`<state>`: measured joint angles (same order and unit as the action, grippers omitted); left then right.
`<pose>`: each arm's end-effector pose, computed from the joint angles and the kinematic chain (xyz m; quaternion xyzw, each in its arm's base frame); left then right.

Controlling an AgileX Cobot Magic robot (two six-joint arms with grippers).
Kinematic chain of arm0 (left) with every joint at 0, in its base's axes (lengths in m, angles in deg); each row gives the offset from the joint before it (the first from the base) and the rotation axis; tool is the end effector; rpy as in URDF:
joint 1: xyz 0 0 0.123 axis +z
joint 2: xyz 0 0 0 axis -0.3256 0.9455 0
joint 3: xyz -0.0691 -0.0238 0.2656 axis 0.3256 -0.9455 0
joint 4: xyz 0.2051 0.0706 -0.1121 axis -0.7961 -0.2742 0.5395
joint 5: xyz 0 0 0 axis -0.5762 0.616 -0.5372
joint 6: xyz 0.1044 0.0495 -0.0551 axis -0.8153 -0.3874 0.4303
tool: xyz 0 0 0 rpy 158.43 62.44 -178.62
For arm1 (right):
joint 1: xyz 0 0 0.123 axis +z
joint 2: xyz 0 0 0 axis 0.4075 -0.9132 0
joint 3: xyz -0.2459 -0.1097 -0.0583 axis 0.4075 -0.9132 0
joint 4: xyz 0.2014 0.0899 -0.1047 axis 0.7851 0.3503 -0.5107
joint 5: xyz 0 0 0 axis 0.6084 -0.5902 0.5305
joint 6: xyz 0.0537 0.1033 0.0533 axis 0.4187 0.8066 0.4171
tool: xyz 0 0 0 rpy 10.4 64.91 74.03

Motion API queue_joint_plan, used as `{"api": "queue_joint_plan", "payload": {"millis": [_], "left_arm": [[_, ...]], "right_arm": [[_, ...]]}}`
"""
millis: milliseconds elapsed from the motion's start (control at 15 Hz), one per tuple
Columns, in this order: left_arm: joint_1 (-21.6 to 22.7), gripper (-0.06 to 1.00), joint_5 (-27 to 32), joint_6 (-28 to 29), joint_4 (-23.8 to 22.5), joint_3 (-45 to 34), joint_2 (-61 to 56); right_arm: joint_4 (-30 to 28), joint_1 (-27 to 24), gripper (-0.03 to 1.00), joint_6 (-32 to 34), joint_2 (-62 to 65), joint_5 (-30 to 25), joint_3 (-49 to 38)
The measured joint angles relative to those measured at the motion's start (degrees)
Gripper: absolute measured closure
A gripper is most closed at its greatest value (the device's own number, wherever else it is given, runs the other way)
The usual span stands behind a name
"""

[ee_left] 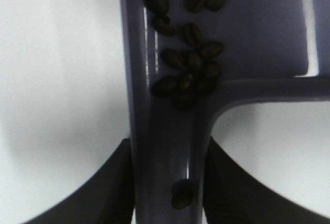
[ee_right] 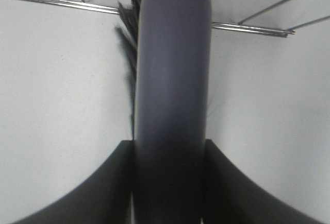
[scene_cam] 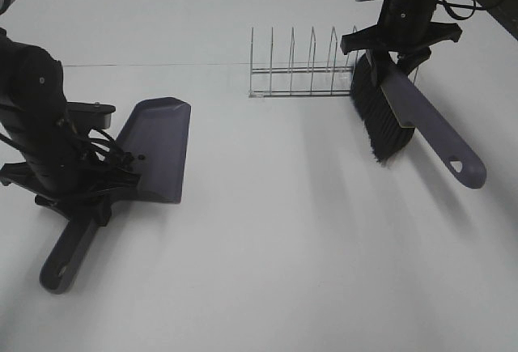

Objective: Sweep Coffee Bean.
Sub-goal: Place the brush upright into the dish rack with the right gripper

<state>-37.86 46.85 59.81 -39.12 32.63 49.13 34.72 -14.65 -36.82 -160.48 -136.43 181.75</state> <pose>0.3177 -0.1094 0.0551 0.0525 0.9983 -0.0100 0.0252 0.4958 0.0749 0.1247 -0.0567 0.9937 -0.0177 0.0954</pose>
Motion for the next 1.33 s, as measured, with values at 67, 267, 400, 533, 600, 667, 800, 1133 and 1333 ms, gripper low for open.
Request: {"api": "queue_joint_plan", "payload": {"millis": [67, 267, 400, 533, 600, 667, 800, 1133, 1333], "left_arm": [[0.0, 0.59, 0.0, -0.06, 0.0, 0.0, 0.0], [0.0, 0.59, 0.0, -0.06, 0.0, 0.0, 0.0], [0.0, 0.59, 0.0, -0.06, 0.0, 0.0, 0.0], [0.0, 0.59, 0.0, -0.06, 0.0, 0.0, 0.0], [0.0, 0.59, 0.0, -0.06, 0.0, 0.0, 0.0], [0.0, 0.59, 0.0, -0.06, 0.0, 0.0, 0.0], [0.0, 0.59, 0.0, -0.06, 0.0, 0.0, 0.0], [0.0, 0.59, 0.0, -0.06, 0.0, 0.0, 0.0], [0.0, 0.59, 0.0, -0.06, 0.0, 0.0, 0.0]], "right_arm": [[0.17, 0.06, 0.65, 0.0, 0.0, 0.0, 0.0], [0.06, 0.06, 0.65, 0.46, 0.06, 0.0, 0.0], [-0.06, 0.06, 0.65, 1.6, 0.63, 0.06, 0.0], [-0.63, 0.06, 0.65, 1.78, 1.15, 0.0, 1.15], [-0.52, 0.06, 0.65, 1.78, 1.26, -0.06, 1.72], [-0.52, 0.06, 0.65, 1.78, 1.26, 0.0, 2.52], [-0.57, 0.06, 0.65, 1.78, 1.15, 0.0, 3.32], [-2.52, 0.06, 0.65, 2.58, 2.86, -0.06, 3.32], [-2.75, 0.06, 0.65, 2.86, 7.56, 0.11, 2.52]]}}
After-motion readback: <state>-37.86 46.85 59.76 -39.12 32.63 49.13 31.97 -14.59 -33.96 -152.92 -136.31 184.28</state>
